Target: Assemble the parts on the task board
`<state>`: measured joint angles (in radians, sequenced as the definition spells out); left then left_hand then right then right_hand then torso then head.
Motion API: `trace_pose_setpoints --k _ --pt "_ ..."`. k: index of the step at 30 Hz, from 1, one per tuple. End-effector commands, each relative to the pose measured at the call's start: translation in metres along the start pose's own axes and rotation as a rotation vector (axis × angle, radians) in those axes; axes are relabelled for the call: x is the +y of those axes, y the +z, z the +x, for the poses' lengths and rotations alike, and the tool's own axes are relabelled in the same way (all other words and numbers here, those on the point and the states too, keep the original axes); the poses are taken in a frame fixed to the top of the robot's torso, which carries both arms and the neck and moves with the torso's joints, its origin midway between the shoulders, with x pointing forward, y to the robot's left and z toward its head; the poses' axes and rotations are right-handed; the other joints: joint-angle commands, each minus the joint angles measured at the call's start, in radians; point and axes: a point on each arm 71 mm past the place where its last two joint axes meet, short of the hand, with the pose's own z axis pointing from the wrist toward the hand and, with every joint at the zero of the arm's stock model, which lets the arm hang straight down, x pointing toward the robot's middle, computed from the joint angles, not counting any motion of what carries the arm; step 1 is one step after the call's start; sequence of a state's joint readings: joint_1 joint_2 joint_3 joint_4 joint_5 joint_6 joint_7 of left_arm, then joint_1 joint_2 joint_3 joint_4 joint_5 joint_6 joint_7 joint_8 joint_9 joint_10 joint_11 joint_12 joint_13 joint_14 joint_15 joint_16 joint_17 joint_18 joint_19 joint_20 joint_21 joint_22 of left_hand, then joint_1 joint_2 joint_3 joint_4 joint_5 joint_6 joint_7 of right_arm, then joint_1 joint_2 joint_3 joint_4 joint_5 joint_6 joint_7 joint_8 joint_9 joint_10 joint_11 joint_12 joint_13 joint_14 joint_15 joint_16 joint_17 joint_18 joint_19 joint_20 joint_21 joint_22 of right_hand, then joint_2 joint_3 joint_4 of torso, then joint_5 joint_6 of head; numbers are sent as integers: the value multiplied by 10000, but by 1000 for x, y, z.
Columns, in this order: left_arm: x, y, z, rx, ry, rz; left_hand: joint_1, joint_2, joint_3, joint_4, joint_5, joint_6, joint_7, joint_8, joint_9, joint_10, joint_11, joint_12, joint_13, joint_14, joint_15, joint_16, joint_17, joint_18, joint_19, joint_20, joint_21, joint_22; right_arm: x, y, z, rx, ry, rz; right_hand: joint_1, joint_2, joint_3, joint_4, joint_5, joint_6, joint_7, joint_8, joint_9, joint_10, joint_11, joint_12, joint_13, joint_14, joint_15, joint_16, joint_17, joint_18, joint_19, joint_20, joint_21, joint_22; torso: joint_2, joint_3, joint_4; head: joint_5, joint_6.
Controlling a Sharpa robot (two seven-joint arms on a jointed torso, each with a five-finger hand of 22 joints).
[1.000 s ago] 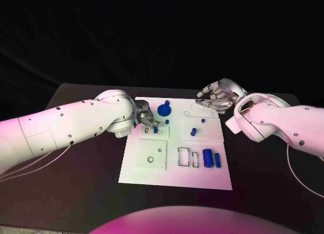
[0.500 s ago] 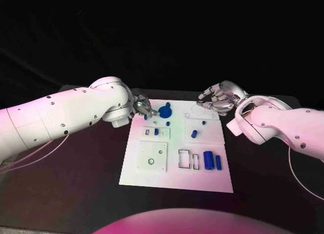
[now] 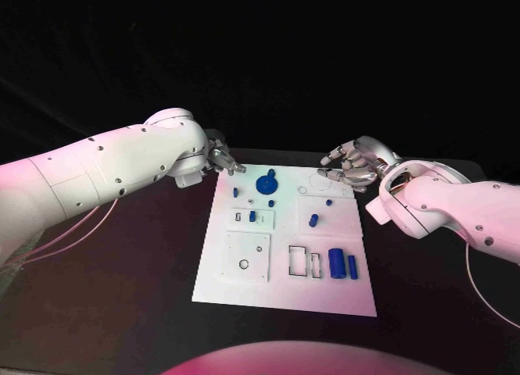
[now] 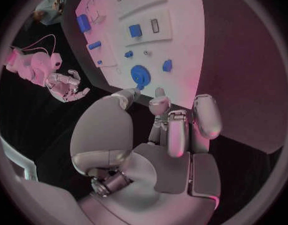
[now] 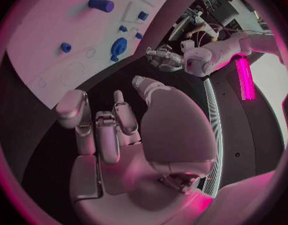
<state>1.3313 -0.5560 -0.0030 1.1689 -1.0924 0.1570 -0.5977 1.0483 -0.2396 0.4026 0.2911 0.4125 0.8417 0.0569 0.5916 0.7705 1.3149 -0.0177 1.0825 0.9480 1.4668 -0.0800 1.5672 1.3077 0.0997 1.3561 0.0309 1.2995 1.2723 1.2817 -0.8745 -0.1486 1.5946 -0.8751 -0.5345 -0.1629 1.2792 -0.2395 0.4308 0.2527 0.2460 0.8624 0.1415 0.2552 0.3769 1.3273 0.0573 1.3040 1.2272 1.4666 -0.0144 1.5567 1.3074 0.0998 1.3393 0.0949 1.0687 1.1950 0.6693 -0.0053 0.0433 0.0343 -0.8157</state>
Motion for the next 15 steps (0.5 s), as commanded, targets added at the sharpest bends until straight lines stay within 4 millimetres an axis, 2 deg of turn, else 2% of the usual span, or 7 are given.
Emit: trace_pose_setpoints --k 1,7,11,15 --pt "-1 4 0 415 514 1 -2 84 -76 9 -72 74 -1 -66 -18 -51 -22 -11 18 1040 48 36 2631 -169 9 46 -49 -3 1 0 1 14 -105 -58 -87 -17 -5 59 1 -101 -1 32 16 -40 12 -30 9 921 22 -38 2184 153 -41 -21 -10 14 11 -11 16 10 -14" --pt "1 12 2 773 679 -342 -48 191 -142 9 -190 106 0 -88 -75 -94 -17 -46 -29 1040 53 36 2631 -165 3 57 -65 0 2 1 2 28 -102 -84 -87 -17 -5 59 1 -101 -1 32 16 -40 12 -30 9 921 22 -38 2184 153 -41 -21 -10 14 7 -11 1 32 -24" --pt "2 17 3 820 698 -455 -57 220 -153 9 -215 92 5 -104 -93 -103 -15 -46 -29 1040 56 36 2631 -163 -3 59 -74 -6 2 1 2 1 -99 -100 -103 -22 -7 77 3 -106 -6 56 24 -44 8 -35 -5 915 20 -46 2163 159 -48 -22 -36 -1 14 -24 -6 36 -33" --pt "3 21 4 775 646 -471 -68 268 -241 2 -370 -12 44 -240 -213 -153 20 -55 -45 1040 80 36 2631 -158 -23 81 -107 -14 2 1 2 -4 -98 -112 -103 -22 -7 77 3 -106 -6 56 24 -44 8 -35 -5 915 20 -46 2163 159 -48 -22 -36 -1 -1 -14 11 33 -53"
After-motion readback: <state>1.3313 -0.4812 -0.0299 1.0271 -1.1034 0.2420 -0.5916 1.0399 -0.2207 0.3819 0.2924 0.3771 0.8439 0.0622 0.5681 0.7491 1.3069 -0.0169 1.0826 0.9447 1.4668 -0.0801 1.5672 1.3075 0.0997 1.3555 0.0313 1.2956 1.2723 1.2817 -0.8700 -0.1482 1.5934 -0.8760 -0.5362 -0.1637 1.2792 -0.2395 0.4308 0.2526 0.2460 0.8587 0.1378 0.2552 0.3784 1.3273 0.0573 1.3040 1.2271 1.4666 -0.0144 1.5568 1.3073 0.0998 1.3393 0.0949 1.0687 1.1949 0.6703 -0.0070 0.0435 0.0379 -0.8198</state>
